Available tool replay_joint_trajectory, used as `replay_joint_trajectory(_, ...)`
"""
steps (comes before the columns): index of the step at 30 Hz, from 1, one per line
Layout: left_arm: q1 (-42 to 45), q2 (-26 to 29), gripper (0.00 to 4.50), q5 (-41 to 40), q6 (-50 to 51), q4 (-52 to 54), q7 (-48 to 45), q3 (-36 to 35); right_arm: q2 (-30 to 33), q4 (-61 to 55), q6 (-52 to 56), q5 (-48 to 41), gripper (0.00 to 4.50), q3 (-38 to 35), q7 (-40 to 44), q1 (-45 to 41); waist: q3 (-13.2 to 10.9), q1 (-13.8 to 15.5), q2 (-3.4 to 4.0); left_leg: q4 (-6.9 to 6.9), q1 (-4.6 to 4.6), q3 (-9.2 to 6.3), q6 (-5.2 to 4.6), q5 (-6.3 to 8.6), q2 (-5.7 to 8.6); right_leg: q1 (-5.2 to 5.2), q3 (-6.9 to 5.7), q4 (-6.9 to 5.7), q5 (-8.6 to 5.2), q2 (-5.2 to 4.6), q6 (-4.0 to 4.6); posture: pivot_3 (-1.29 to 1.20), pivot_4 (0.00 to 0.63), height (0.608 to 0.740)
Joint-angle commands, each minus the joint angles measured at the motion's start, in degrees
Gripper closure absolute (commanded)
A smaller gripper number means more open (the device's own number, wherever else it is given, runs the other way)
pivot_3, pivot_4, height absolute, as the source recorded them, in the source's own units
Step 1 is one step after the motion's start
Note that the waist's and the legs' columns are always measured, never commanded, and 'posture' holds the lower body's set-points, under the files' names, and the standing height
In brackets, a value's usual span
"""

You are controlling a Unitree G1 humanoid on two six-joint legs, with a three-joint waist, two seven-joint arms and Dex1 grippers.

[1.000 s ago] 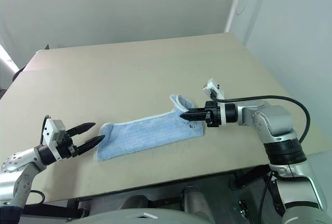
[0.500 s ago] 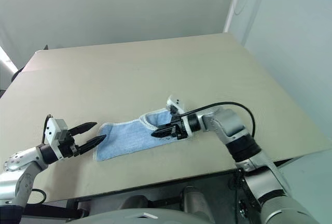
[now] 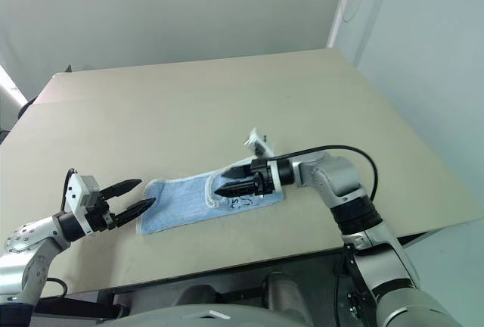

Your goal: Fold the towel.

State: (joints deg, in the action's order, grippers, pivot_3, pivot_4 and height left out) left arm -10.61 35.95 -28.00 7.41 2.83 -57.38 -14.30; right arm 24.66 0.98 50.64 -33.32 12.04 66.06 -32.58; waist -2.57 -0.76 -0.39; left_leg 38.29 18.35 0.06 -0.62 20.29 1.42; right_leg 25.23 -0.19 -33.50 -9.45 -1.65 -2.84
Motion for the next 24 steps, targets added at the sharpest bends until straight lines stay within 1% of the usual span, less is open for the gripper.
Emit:
replay_joint_trajectory(1,1.0,0.7,0.80,-0.8,-0.2,0.8,-0.2,-1.6,0.5,0.2,-5.2,0.1,0.93,-4.5,-1.1,-0.7,0.0,0.0,0.00,0.01,0.00,0.00,0.00,0.00,0.00,0.00,0.00,0.00,0.00,-0.01,0.00,0.00,0.000,0.740)
replay_joint_trajectory(4,1.1,0.7,0.80,-0.9,-0.3,0.6,-0.2,-1.8,-2.0,5.4,-12.3,4.8,0.93,-3.9,-4.8,-0.6,0.0,-0.2,-0.06,0.01,-0.02,0.01,0.00,0.00,0.01,-0.02,0.00,-0.01,0.00,-0.02,0.00,0.00,0.000,0.740)
replay_joint_trajectory(8,1.2,0.6,0.80,-0.8,-0.3,0.9,0.1,-1.8,-4.4,9.7,-19.7,10.7,0.93,0.8,-5.0,0.9,0.0,-0.3,-0.05,0.00,-0.03,0.01,0.01,0.00,-0.04,0.00,0.01,-0.06,0.00,0.05,0.06,0.00,0.000,0.740)
replay_joint_trajectory(10,1.1,0.7,0.80,-0.8,-0.4,1.1,0.1,-2.0,-4.9,12.3,-23.3,13.4,0.93,3.5,-3.7,2.0,0.0,-0.3,-0.05,0.00,-0.03,0.01,0.01,-0.01,-0.05,0.01,0.01,-0.11,-0.01,0.06,0.09,0.00,0.000,0.740)
replay_joint_trajectory(13,0.8,0.7,0.80,-1.0,-0.5,1.3,0.2,-2.4,-6.2,16.4,-28.4,16.9,0.93,5.8,-3.9,3.2,0.0,-0.2,-0.05,0.01,-0.03,0.01,0.03,-0.02,-0.02,0.01,0.01,-0.13,-0.01,0.05,0.09,0.00,0.000,0.740)
replay_joint_trajectory(16,0.2,0.8,0.80,-0.6,-0.9,1.4,0.5,-3.1,-6.7,22.3,-37.4,26.4,0.93,11.6,-7.9,3.9,0.0,-0.2,-0.06,0.04,-0.05,0.02,0.06,-0.03,0.01,-0.02,0.02,-0.13,-0.01,0.01,0.10,0.00,0.000,0.740)
replay_joint_trajectory(17,0.0,0.9,0.80,-0.4,-1.1,1.4,0.5,-3.2,-7.0,23.6,-38.5,28.0,0.93,12.5,-8.7,3.9,0.1,-0.3,-0.06,0.05,-0.05,0.02,0.06,-0.03,0.01,-0.02,0.02,-0.14,-0.02,0.01,0.11,0.00,0.000,0.740)
replay_joint_trajectory(21,-1.0,1.2,0.80,-1.2,1.7,2.4,1.3,-3.7,-7.4,22.8,-39.8,28.3,0.93,12.2,-7.3,4.6,0.1,-0.5,-0.13,0.03,-0.16,0.02,0.06,-0.03,-0.07,-0.39,0.02,-0.15,-0.12,0.05,0.26,0.00,0.000,0.740)
replay_joint_trajectory(22,-1.2,1.5,0.80,-1.6,3.1,2.7,1.7,-3.8,-7.2,23.0,-40.3,28.9,0.93,12.2,-7.4,4.5,0.1,-0.5,-0.12,0.03,-0.25,0.02,0.06,-0.03,-0.07,-0.49,0.02,-0.16,-0.22,0.06,0.10,0.00,0.000,0.740)
replay_joint_trajectory(23,-1.4,1.8,0.80,-1.9,5.2,3.1,2.4,-4.0,-7.1,23.1,-40.3,28.9,0.93,11.9,-7.3,4.4,0.1,-0.4,-0.12,0.03,-0.36,0.01,0.06,-0.03,-0.08,-0.56,0.02,-0.17,-0.24,0.08,0.09,0.00,0.000,0.740)
replay_joint_trajectory(24,-1.5,2.2,0.80,-1.9,6.9,3.3,3.1,-4.2,-7.1,23.0,-39.9,28.5,0.93,11.3,-7.0,4.2,0.1,-0.4,-0.12,0.03,-0.71,0.01,0.06,-0.03,-0.08,-0.65,0.02,-0.20,-0.25,0.10,0.08,0.00,0.000,0.740)
